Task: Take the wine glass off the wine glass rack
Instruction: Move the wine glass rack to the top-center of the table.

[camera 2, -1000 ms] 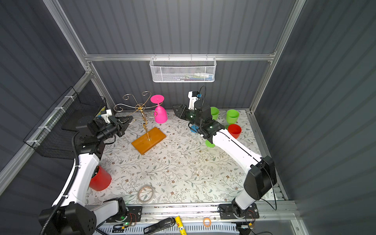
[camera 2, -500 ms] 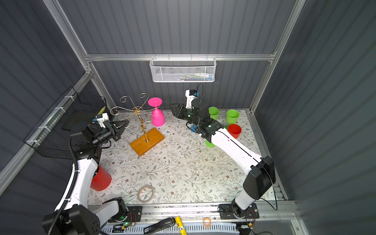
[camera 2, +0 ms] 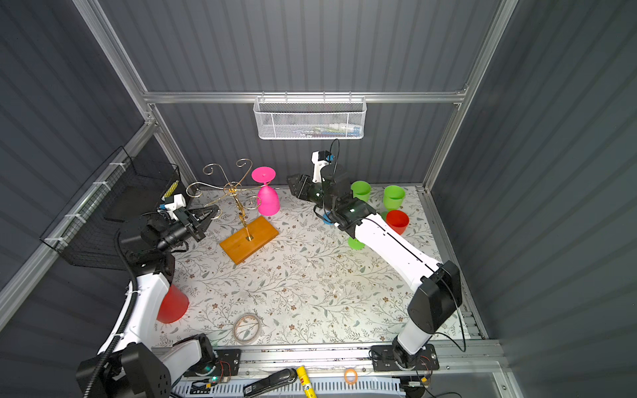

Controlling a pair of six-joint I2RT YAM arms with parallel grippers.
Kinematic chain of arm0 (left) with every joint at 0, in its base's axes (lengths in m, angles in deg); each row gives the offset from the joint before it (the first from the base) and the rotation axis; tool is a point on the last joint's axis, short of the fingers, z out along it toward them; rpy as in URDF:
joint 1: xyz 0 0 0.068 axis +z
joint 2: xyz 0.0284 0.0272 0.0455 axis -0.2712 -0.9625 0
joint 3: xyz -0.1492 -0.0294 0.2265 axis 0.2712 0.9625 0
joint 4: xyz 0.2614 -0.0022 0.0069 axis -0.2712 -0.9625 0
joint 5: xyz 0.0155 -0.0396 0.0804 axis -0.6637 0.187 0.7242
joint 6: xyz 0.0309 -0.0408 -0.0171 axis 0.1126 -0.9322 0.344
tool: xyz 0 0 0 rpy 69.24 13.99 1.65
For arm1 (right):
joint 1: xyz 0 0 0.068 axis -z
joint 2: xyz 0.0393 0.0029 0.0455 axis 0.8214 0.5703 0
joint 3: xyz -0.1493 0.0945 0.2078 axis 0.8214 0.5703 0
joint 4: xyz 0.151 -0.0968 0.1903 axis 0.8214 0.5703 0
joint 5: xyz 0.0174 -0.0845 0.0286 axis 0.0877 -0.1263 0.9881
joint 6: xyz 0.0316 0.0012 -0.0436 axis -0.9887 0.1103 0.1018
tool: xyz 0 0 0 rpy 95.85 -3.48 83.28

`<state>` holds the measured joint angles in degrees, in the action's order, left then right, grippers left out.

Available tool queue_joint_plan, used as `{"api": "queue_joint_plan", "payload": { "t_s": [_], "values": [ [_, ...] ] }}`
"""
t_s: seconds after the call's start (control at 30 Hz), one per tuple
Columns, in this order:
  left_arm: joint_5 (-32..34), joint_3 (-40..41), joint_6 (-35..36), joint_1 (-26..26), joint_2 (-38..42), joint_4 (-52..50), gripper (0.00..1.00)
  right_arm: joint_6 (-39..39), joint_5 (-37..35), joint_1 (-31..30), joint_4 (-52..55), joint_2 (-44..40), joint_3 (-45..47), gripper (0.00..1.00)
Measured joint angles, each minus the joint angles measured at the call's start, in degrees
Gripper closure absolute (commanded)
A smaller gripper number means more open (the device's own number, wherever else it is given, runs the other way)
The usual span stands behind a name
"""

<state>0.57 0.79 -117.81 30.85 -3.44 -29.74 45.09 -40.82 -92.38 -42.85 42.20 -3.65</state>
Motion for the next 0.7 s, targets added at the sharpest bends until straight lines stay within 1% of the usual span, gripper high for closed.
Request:
{"api": "queue_joint_plan", "payload": {
  "t_s": [0.17, 0.4, 0.57, 0.7],
  "values": [
    [-0.2, 0.4, -4.6, -0.1, -1.0, 4.7, 1.0, 0.5, -0.6, -0.1, 0.6, 0.0, 0.0, 0.48],
    [-0.4, 0.7, -8.9, -1.4, -1.3, 7.1, 1.0, 0.9, -1.8, -0.3, 0.7, -0.6, 0.0, 0.48],
    [0.2, 1.2, -9.3, -4.5, -1.5, 7.9, 1.0, 1.3, -2.8, -0.3, 0.7, -2.6, 1.3, 0.48],
    [1.3, 2.8, -9.6, -7.3, -1.9, 10.8, 1.0, 1.7, -3.7, -0.4, 0.8, -4.5, 2.6, 0.48]
  ]
}}
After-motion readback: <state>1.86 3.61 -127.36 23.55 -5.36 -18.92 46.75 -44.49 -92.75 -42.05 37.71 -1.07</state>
